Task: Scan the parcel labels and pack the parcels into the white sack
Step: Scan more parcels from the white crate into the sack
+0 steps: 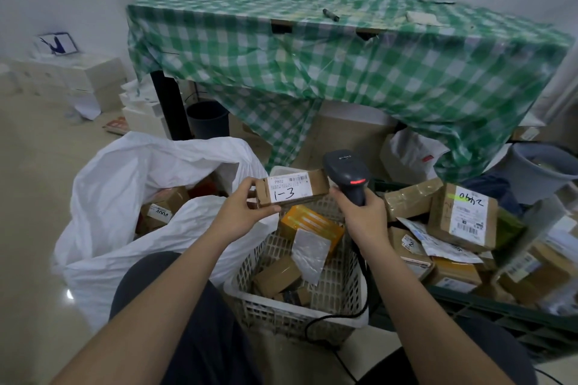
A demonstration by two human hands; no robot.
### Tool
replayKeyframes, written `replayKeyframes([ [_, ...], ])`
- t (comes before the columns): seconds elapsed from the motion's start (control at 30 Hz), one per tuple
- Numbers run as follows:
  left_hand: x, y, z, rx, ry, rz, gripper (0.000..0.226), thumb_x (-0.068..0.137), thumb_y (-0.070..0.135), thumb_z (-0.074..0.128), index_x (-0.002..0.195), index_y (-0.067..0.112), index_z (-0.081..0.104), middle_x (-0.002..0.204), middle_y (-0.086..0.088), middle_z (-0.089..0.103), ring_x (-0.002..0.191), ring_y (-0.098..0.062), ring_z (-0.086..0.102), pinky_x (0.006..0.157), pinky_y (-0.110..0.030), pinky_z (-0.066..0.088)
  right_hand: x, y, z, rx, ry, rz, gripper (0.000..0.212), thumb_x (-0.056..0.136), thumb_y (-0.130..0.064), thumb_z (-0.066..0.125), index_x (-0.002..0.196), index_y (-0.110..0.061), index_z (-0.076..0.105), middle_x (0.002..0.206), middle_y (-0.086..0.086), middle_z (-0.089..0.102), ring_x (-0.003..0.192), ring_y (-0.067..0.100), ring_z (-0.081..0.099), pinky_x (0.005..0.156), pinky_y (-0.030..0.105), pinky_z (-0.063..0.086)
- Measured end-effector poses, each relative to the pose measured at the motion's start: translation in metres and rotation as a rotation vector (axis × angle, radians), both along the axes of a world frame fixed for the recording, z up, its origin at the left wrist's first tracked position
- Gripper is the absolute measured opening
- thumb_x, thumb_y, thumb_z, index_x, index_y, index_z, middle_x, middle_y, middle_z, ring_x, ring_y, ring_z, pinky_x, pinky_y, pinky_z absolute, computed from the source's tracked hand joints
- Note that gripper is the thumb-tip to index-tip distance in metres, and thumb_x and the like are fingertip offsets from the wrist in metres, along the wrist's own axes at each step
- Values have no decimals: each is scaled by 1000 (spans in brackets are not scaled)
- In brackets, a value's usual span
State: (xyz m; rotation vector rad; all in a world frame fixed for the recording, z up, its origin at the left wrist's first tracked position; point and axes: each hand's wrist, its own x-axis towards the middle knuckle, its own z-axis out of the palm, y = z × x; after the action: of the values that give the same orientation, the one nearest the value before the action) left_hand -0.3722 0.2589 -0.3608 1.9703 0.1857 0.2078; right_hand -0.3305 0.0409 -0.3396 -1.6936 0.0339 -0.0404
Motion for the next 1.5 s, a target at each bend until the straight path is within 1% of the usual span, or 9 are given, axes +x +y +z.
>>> replayKeyframes([
  [0.13,7,4,-7,79,-85,47,37,77,17,79,99,13,50,115,7,60,105,-13,58,81,-19,52,-14,-5,-2,-70,120,131,19,84,-23,73,78,-8,63,66,10,58,58,17,54,58,31,45],
  [0.37,14,11,-12,157,-94,81,41,75,14,81,102,15,50,117,1,63,102,-15,59,78,-19,52,-37,-4,-1,-91,190,219,17,87,-20,69,83,-5,64,63,6,57,53,12,54,46,16,44],
  [0.6,18,12,-15,151,-116,97,43,73,12,82,102,18,50,111,6,61,97,-12,57,74,-13,47,-37,0,-1,-187,157,224,20,84,-20,69,70,-7,62,54,4,54,48,12,51,51,24,44],
  [0.9,8,49,-1,156,-164,227,45,72,29,83,105,28,53,112,6,63,98,-16,63,82,-44,54,-24,22,4,-56,124,205,18,84,-21,72,76,-7,62,61,9,57,55,17,54,58,32,46],
  [1.0,-1,88,17,253,-165,420,46,75,30,80,111,27,52,120,4,59,102,-14,58,82,-39,51,-9,52,4,-38,117,176,21,83,-18,71,70,-7,59,57,9,54,54,20,51,59,35,42],
  [1.1,-8,131,28,456,2,536,59,81,34,74,131,22,45,138,-3,47,115,-22,53,81,-36,45,4,82,-4,-31,163,211,22,83,-16,71,68,-8,56,58,9,52,52,20,48,58,34,40],
  [1.17,-6,152,28,560,313,446,86,84,42,69,151,22,19,158,-10,17,138,-36,33,102,-46,38,9,95,-9,-30,216,242,21,82,-16,71,68,-8,58,57,7,54,45,15,50,54,30,42],
  [1.23,-2,158,24,592,519,319,96,88,48,63,154,24,-3,160,-13,-11,146,-39,6,116,-52,20,13,100,-16,-36,249,246,21,82,-16,72,68,-7,59,55,6,56,42,14,50,52,29,41],
  [1.5,45,75,11,496,114,86,67,92,36,61,150,22,29,158,-5,22,142,-22,27,113,-36,29,23,40,-56,-126,340,85,20,84,-13,72,71,-3,60,60,12,56,53,21,52,52,30,40],
])
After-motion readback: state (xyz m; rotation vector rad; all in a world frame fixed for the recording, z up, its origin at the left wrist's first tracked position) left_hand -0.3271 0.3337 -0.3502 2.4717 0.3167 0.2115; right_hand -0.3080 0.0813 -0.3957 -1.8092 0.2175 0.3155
